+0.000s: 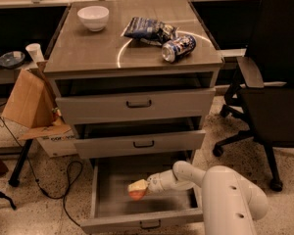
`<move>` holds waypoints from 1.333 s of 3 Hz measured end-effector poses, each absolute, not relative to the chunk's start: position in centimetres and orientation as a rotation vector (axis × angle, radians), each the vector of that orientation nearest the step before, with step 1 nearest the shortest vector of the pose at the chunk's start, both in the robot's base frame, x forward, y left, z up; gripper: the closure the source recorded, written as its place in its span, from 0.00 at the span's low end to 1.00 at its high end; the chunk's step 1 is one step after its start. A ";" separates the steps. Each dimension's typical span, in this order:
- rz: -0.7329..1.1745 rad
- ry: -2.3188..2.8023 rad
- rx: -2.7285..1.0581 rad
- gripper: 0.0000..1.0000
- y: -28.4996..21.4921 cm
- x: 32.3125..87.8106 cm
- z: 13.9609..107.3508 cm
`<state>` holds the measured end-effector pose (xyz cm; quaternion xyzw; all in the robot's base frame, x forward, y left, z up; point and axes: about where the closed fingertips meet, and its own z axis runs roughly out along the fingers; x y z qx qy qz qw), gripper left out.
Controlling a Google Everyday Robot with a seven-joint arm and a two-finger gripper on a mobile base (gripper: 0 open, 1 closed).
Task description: Place apple into bottom drawer
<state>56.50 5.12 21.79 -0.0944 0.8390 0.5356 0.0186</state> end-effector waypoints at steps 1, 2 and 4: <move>1.669 2.577 -0.257 0.85 4.2 56.6 20.9; 1.662 2.539 -0.253 0.62 3.8 56.6 20.8; 1.634 2.514 -0.284 0.15 3.8 56.6 21.1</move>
Offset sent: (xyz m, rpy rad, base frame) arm 0.0040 -0.0246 -0.0092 0.0407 -0.0773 -0.0815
